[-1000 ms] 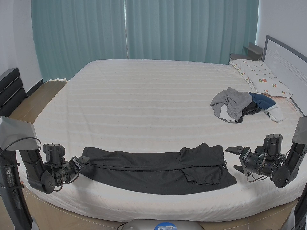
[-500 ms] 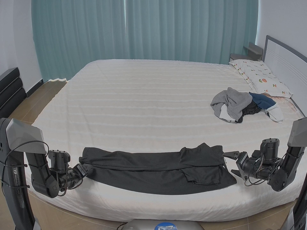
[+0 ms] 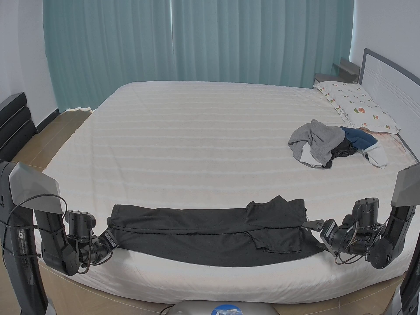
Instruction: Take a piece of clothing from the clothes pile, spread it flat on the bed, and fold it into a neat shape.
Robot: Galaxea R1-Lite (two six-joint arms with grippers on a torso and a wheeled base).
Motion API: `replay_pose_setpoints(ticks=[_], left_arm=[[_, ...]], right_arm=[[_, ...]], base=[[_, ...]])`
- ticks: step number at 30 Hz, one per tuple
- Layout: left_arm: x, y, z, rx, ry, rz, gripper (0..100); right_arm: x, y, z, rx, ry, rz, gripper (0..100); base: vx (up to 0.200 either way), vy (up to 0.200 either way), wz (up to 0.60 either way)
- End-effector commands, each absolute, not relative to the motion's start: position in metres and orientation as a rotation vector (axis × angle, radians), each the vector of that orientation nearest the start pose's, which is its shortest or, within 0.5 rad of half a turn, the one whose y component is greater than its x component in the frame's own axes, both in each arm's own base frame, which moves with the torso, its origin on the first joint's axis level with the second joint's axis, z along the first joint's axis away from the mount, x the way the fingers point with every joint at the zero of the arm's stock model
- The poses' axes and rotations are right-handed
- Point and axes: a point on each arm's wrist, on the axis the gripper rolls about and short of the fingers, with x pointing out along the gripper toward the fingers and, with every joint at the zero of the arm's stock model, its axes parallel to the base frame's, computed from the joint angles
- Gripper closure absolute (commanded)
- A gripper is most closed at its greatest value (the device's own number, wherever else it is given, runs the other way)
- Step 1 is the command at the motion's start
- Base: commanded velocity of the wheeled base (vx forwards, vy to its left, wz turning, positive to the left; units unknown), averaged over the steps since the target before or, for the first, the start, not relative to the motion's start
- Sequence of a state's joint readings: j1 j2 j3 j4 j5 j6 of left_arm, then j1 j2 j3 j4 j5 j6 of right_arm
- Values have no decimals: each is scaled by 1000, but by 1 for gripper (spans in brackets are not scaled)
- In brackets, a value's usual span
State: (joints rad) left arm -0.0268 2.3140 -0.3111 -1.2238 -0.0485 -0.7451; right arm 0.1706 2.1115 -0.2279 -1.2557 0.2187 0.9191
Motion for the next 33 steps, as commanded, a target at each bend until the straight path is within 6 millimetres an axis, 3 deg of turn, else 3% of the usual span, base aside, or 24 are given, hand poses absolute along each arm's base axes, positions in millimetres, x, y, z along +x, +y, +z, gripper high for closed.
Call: replay_pose_setpoints(ticks=[1, 10, 16, 23, 24, 31, 32, 33], left_arm=[[263, -8, -41, -714, 780, 229, 100], [249, -7, -38, -700, 779, 255, 100], [243, -7, -34, -696, 785, 257, 100], [241, -7, -36, -691, 792, 265, 100], [241, -7, -36, -690, 791, 266, 100], [242, -6, -37, -691, 793, 267, 100], [242, -6, -37, -691, 793, 267, 100], [242, -6, -37, -691, 793, 267, 100]], right_arm=[[245, 54, 1, 851, 799, 49, 0], [242, 43, 6, 791, 764, 30, 0], [239, 40, 1, 747, 840, -1, 0], [238, 43, -8, 727, 886, -4, 0], [238, 47, -19, 714, 927, -11, 0], [248, 48, -33, 681, 895, -78, 0], [248, 48, -33, 673, 890, -87, 100], [247, 49, -34, 665, 891, -95, 100]], base=[[0, 0, 0], [0, 0, 0], [0, 0, 0], [0, 0, 0], [0, 0, 0], [0, 0, 0], [0, 0, 0], [0, 0, 0]])
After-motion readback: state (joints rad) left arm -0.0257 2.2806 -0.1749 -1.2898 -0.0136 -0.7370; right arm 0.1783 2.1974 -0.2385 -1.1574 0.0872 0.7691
